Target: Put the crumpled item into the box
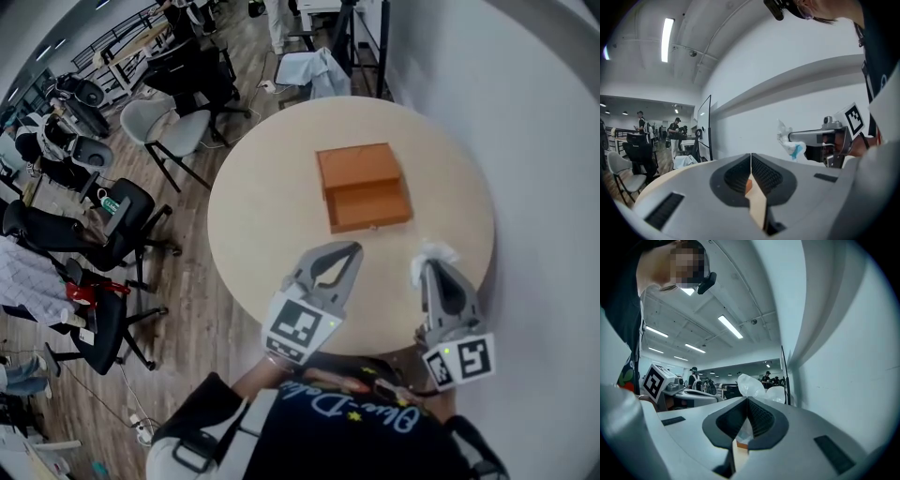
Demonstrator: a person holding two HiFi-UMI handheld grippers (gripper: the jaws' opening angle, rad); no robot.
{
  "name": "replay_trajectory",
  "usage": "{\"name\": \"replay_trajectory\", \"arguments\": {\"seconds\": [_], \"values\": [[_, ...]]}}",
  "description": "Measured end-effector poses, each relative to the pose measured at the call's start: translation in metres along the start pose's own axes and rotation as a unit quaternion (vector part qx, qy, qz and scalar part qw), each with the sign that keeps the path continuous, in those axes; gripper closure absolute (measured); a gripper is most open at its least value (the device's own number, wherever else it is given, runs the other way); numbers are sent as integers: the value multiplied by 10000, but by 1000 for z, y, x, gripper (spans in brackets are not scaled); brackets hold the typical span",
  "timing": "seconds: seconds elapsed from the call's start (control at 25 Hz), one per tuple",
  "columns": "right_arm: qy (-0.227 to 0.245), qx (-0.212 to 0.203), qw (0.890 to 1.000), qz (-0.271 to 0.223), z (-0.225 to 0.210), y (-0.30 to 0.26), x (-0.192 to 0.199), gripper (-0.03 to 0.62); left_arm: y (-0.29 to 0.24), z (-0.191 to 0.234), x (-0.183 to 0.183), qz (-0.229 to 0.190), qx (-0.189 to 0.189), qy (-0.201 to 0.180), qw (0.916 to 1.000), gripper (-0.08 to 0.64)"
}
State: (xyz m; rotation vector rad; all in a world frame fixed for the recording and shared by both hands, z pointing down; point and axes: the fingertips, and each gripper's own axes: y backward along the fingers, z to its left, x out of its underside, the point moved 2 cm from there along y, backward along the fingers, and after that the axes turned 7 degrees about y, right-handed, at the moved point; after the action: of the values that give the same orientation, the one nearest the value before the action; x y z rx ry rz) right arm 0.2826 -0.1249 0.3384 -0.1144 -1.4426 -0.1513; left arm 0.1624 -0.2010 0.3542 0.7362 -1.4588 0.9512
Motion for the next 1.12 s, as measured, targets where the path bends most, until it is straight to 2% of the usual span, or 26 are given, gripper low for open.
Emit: {"name": "replay_trajectory", "arguments": {"seconds": [0.2,0.4,0.8,1.12], "values": [[37,-148,9999,46,3,-32,0,594,-1,26,2,5,-94,100,9999,568],[50,-327,9994,82,0,-57,0,594,-5,51,7,9,-377,205,9991,568],[135,-848,9961,205,-16,-95,-1,594,-11,72,4,-29,-966,501,9941,568],[196,-1162,9927,255,-27,-126,9,594,-18,84,14,138,-1275,481,9906,568]]}}
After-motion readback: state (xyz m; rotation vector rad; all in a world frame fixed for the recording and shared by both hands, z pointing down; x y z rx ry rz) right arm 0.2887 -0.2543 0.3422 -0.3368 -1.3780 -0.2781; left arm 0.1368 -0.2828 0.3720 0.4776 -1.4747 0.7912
